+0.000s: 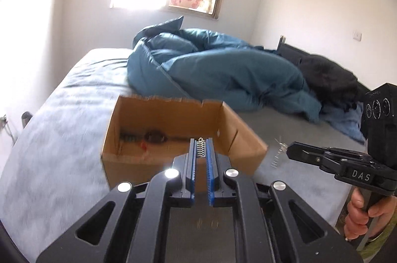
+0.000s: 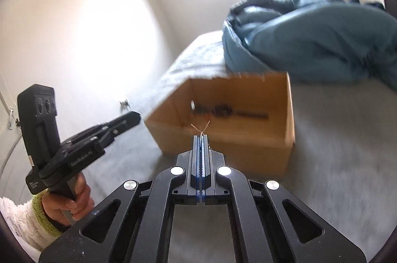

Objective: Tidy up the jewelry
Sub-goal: 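Carry both held charms into the cardboard box and open both grippers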

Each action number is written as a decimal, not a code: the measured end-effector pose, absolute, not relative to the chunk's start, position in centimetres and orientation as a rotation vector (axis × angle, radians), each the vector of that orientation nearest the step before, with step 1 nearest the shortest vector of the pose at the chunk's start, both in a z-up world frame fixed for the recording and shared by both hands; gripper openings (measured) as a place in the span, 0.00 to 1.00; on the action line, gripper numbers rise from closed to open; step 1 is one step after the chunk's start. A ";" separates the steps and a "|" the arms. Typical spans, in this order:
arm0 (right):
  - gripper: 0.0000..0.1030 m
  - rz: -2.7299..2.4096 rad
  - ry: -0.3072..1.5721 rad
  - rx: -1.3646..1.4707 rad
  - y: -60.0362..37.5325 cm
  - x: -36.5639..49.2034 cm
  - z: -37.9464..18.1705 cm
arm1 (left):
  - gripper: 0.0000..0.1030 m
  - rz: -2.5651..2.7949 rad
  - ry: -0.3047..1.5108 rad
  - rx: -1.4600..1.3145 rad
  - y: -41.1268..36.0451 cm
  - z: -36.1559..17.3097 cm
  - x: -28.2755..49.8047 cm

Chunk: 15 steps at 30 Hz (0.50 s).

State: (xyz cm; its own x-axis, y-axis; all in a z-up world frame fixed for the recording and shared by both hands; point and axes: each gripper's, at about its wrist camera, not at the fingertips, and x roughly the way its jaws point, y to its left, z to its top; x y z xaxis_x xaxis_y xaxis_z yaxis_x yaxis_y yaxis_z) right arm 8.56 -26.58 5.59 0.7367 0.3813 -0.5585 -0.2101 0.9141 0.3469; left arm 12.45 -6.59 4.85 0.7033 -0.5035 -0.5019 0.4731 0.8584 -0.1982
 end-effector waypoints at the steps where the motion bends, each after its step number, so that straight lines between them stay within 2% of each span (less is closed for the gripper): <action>1: 0.00 0.334 0.658 0.260 -26.3 9.5 6.0 | 0.07 -0.546 0.573 -0.057 -6.8 5.2 13.2; 7: 0.00 0.334 0.710 0.259 -26.2 16.1 5.4 | 0.07 -0.567 0.654 -0.096 -8.3 4.8 19.7; 15: 0.00 0.297 0.899 0.259 -26.6 22.8 0.2 | 0.07 -0.542 0.861 -0.095 -10.4 -0.2 26.3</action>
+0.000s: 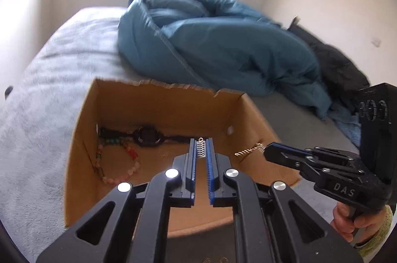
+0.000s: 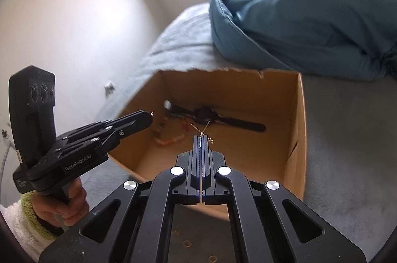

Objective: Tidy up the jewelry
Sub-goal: 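Carry both held charms into the cardboard box and open both grippers, then withdraw both grippers from the box toward the gold hoop rings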

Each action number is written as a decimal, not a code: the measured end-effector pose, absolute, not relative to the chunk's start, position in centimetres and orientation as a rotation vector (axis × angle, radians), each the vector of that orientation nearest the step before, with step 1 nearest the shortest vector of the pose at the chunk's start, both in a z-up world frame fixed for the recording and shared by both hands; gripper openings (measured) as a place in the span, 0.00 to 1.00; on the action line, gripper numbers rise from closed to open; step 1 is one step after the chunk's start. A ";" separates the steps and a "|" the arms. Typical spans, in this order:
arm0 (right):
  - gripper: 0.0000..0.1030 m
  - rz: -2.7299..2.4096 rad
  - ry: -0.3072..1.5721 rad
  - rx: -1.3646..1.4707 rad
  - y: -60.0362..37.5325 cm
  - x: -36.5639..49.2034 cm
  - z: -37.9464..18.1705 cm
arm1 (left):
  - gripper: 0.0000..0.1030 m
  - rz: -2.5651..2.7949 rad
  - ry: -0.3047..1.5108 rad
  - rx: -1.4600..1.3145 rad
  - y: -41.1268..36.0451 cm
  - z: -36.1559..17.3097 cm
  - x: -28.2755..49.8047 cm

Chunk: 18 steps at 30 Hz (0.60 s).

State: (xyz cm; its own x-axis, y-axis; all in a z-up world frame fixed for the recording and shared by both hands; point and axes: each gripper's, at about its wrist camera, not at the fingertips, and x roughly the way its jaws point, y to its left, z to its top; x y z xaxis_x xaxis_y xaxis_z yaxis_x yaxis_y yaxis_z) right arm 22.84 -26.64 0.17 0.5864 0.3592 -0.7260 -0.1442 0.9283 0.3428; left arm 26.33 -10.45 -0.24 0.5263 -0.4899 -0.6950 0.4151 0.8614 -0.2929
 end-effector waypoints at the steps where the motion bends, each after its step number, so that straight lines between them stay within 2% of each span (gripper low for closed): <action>1: 0.00 0.298 0.923 0.258 -26.7 23.5 -0.6 | 0.07 -0.535 0.884 -0.094 -10.6 -0.8 26.9; 6: 0.00 0.291 0.980 0.270 -27.1 25.2 -2.8 | 0.07 -0.508 0.969 -0.100 -11.2 -3.2 29.0; 12: 0.05 0.286 1.011 0.296 -27.5 26.2 -4.1 | 0.07 -0.509 1.019 -0.079 -11.9 -4.3 30.0; 16: 0.13 0.283 0.993 0.310 -28.1 26.0 -3.9 | 0.19 -0.501 1.016 -0.078 -11.8 -4.3 30.2; 18: 0.17 0.284 0.977 0.315 -28.3 25.8 -3.6 | 0.20 -0.502 1.006 -0.091 -11.5 -4.1 30.1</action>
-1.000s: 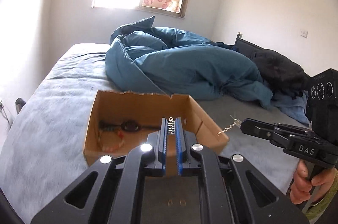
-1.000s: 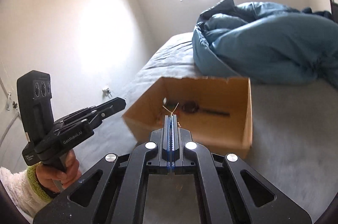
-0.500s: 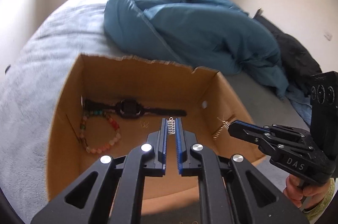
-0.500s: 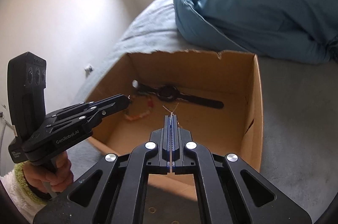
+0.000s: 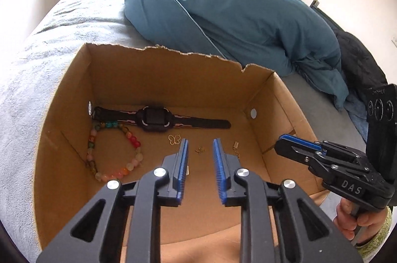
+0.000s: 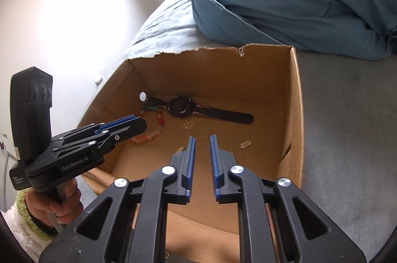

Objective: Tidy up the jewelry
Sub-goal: 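Withdraw both grippers from the box toward the gold hoop rings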

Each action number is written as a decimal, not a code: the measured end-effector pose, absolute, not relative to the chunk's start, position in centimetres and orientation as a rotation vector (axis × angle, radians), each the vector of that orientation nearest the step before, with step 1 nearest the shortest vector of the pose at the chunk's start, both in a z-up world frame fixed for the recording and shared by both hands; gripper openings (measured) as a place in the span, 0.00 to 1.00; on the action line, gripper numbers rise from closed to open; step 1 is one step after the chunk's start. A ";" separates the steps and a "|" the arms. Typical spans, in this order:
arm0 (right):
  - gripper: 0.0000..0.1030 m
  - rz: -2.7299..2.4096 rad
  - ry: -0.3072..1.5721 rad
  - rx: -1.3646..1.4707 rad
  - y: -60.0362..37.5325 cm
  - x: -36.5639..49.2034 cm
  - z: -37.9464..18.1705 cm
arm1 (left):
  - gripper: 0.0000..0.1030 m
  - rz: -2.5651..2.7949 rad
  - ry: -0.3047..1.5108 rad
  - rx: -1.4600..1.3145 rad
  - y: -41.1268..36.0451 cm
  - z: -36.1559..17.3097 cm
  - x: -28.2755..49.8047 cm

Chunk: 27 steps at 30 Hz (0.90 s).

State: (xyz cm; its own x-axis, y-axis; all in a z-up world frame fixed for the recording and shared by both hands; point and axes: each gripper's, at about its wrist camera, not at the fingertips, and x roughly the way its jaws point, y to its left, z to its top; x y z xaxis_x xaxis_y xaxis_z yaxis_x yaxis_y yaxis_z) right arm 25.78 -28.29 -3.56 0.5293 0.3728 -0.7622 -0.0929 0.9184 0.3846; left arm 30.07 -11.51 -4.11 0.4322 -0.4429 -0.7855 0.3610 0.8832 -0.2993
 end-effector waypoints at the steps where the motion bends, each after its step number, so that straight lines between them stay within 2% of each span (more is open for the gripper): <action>1: 0.20 0.283 0.964 0.318 -28.4 25.6 -3.3 | 0.21 -0.504 1.000 -0.097 -11.4 -4.0 30.0; 11: 0.21 0.265 0.861 0.319 -29.4 23.2 0.0 | 0.23 -0.501 0.903 -0.102 -10.4 -0.5 27.9; 13: 0.24 0.261 0.834 0.310 -29.3 21.8 0.9 | 0.23 -0.505 0.875 -0.095 -10.1 0.4 26.9; 17: 0.36 0.250 0.791 0.286 -29.2 18.9 2.3 | 0.29 -0.526 0.817 -0.085 -9.3 2.5 23.7; 27: 0.38 0.203 0.673 0.219 -27.9 9.8 3.4 | 0.40 -0.527 0.688 -0.010 -6.7 4.2 14.1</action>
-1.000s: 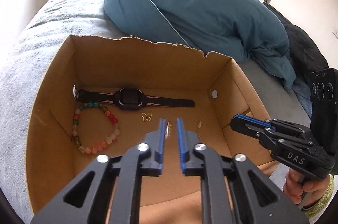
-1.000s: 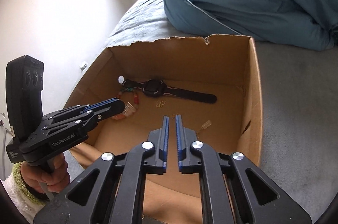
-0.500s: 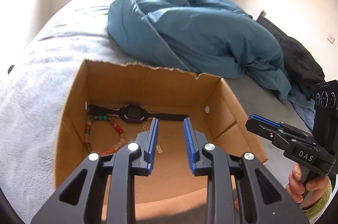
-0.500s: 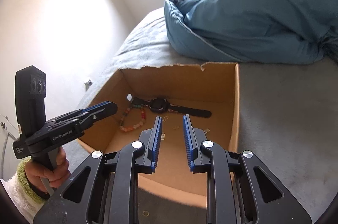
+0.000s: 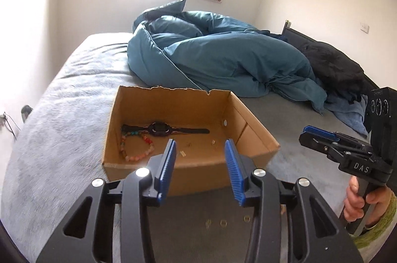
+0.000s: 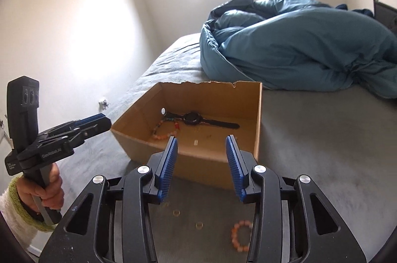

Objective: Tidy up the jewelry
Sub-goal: 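Withdraw both grippers from the box toward the gold hoop rings, then close the right gripper on a gold hoop ring while the left closes on the gold chain charm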

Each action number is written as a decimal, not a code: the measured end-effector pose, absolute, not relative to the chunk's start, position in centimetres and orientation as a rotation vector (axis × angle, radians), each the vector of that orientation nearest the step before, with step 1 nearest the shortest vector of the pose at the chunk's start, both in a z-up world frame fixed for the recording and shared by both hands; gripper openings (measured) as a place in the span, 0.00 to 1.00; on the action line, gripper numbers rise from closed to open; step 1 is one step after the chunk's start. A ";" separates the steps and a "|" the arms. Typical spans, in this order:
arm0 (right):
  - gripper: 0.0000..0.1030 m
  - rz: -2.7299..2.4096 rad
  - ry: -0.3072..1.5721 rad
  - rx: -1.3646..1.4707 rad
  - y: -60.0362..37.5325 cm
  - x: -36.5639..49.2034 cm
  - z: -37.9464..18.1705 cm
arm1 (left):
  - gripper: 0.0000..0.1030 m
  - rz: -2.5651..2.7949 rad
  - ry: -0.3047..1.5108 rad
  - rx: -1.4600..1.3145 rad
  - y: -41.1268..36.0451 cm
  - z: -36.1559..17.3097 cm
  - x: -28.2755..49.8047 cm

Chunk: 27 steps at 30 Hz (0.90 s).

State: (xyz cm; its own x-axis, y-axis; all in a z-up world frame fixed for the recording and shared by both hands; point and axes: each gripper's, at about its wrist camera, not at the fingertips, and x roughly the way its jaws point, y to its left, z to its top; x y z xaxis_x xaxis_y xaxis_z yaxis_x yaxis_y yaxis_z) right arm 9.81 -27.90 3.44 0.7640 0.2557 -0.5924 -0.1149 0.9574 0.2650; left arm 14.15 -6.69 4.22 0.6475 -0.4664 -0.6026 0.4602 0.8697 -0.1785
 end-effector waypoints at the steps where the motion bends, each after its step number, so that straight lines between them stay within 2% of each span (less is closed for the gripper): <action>1: 0.38 0.203 0.668 0.220 -27.8 9.2 3.2 | 0.40 -0.526 0.678 0.000 -6.6 4.1 13.3; 9: 0.38 0.181 0.662 0.199 -25.9 5.6 0.8 | 0.41 -0.540 0.663 0.090 -7.2 0.6 9.5; 17: 0.38 0.165 0.735 0.162 -24.5 5.5 -3.9 | 0.41 -0.590 0.703 0.153 -8.4 -4.6 8.6; 27: 0.31 0.192 0.827 0.100 -23.2 6.6 -8.2 | 0.41 -0.652 0.779 0.212 -9.2 -9.4 10.1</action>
